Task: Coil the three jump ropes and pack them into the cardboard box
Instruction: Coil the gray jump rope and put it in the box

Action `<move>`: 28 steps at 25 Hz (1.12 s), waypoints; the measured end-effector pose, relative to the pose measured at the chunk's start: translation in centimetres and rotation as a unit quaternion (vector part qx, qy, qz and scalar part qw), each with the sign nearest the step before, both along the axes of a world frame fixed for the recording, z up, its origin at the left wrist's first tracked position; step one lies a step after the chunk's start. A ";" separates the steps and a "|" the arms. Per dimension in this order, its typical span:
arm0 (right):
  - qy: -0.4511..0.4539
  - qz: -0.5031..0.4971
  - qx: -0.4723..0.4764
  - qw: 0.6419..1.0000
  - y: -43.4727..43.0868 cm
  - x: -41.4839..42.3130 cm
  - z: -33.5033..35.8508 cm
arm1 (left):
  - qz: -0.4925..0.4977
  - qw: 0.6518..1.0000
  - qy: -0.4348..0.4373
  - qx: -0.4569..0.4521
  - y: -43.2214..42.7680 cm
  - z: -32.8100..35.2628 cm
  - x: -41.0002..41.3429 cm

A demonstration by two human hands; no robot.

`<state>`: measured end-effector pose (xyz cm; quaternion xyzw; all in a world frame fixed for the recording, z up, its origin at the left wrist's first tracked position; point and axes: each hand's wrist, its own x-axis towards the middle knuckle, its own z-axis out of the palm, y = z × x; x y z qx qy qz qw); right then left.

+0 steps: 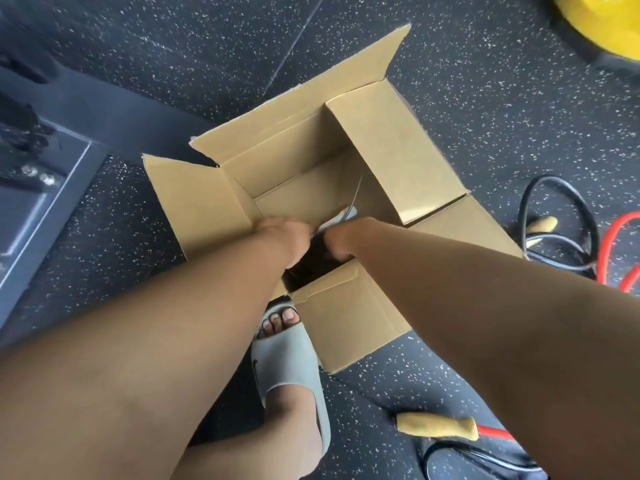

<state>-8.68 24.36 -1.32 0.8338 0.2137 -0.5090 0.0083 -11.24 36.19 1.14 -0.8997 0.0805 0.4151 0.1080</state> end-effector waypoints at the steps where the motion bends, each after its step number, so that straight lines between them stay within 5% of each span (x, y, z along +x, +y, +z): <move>1: 0.010 -0.016 -0.009 1.000 -0.2 0.0 -0.1 | -0.012 1.000 -0.008 0.015 -0.2 -0.2 -0.1; 6: 0.009 -0.214 -0.007 0.977 -1.4 0.5 0.3 | -0.037 0.997 0.024 0.063 -0.7 -0.5 0.0; 12: -0.175 -0.161 0.110 0.965 -5.1 0.8 5.1 | -0.098 0.994 -0.028 0.033 0.1 -0.3 0.3; 17: -0.372 -0.048 0.238 0.896 -9.2 2.0 8.4 | -0.017 0.998 -0.025 -0.054 0.4 1.9 1.3; 21: -0.491 -0.025 0.205 0.846 -13.2 3.1 9.5 | -0.002 0.994 -0.061 -0.095 0.8 2.8 2.3; 28: -0.389 -0.161 0.111 0.900 -17.4 3.9 5.9 | 0.063 0.967 -0.141 -0.204 -0.4 2.2 4.2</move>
